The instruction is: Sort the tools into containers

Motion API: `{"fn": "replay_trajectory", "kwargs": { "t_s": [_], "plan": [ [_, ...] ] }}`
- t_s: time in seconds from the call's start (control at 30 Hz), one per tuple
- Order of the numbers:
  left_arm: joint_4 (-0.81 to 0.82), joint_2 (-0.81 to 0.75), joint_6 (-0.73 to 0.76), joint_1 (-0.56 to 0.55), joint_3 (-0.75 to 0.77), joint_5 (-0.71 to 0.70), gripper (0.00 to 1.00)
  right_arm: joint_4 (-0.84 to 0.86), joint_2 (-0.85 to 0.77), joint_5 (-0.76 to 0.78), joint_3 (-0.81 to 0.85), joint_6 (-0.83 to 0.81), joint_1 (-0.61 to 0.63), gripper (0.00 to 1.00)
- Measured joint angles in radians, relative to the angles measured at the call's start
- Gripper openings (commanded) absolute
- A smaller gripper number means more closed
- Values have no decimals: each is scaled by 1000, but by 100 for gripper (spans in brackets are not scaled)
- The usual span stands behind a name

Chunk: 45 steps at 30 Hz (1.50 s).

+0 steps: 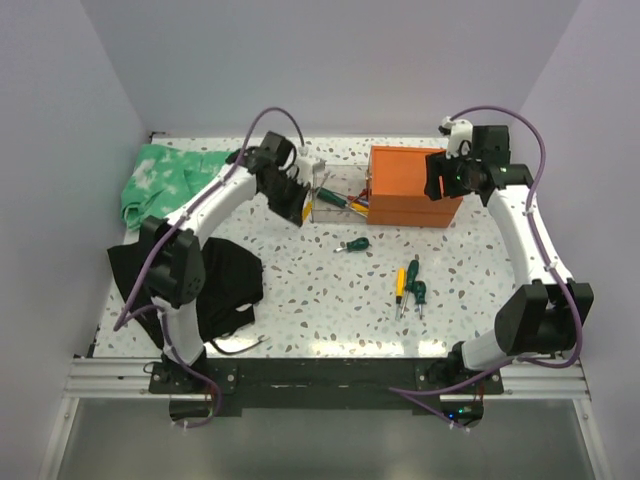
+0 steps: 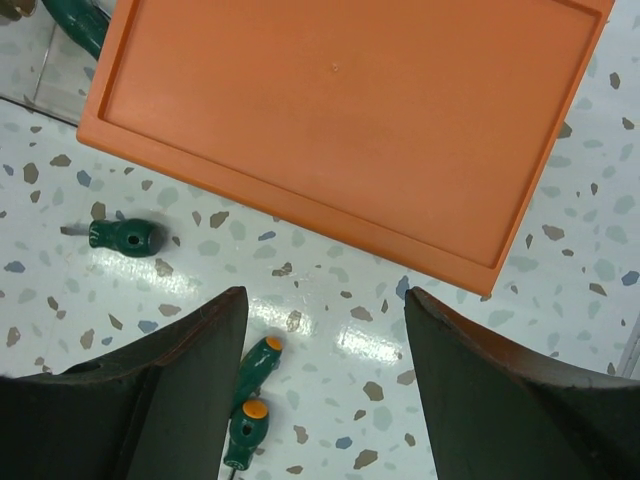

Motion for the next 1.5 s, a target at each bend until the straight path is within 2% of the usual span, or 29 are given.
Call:
{"fn": "replay_trajectory", "kwargs": {
  "t_s": [0.2,0.37,0.6,0.63,0.7,0.83,0.93,1.23,1.5],
  "plan": [
    [158,260,-59,0,385,14,0,1,9,0,45,0,0,68],
    [193,396,-1,-7,513,-29,0,2,18,0,70,0,0,68],
    [222,410,128,0,512,-58,1,7,17,0,63,0,0,68],
    [219,410,143,0,512,-58,8,8,17,0,61,0,0,68],
    [208,410,161,0,512,-60,13,11,17,0,58,0,0,68],
    [183,410,175,1,511,-63,35,11,17,0,56,0,0,68],
    [171,410,164,2,507,-61,45,13,17,0,56,0,0,68],
    [186,397,31,32,511,13,56,11,21,0,57,-3,0,68],
    [413,177,-80,55,314,153,61,8,-5,18,42,-35,0,70]
  ]
}}
